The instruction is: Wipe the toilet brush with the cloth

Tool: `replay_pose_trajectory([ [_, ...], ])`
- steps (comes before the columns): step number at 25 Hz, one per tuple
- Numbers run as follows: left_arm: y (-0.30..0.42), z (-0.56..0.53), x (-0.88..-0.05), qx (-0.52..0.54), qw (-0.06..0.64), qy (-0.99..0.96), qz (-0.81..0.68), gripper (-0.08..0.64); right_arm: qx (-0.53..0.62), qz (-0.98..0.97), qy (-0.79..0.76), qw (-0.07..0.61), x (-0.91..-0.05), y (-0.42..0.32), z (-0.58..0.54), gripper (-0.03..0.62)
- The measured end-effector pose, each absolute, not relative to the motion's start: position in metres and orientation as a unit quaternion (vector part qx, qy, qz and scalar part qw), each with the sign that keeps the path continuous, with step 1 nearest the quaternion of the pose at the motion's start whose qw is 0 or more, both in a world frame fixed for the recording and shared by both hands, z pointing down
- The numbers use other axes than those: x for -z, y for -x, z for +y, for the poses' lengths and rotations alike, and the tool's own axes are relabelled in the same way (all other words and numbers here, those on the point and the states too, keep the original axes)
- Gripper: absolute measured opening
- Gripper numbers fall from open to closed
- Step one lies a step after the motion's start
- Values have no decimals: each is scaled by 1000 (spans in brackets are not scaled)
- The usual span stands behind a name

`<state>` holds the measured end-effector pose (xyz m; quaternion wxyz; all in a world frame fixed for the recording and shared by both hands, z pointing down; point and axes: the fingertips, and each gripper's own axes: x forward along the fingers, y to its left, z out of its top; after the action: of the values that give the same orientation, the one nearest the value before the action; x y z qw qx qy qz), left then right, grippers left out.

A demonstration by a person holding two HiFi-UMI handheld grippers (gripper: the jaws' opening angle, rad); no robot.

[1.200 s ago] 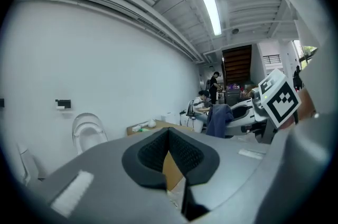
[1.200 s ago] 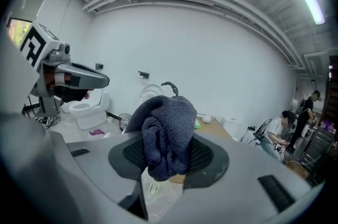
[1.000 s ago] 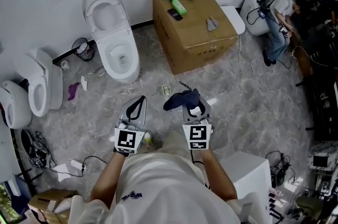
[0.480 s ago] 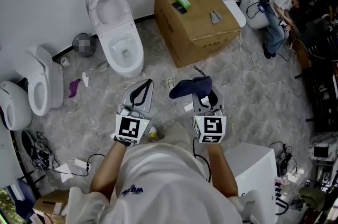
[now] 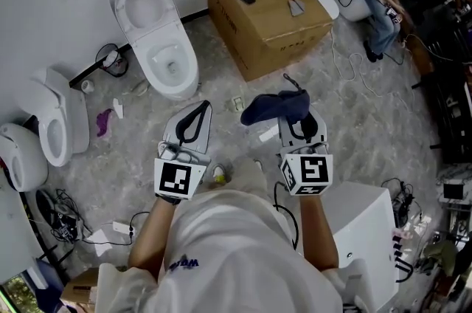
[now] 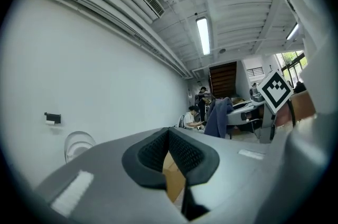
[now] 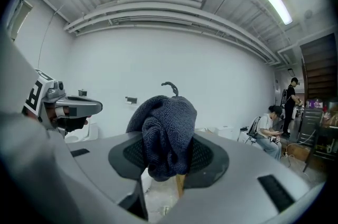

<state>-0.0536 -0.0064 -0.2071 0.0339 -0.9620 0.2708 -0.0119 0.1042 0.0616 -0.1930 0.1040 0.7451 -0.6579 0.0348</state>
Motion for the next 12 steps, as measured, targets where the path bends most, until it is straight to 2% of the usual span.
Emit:
replay_pose_trajectory([
  [12,54,-4,199,23,31,963,266,2,-43,-649,-750,117,182,-108,75,156],
])
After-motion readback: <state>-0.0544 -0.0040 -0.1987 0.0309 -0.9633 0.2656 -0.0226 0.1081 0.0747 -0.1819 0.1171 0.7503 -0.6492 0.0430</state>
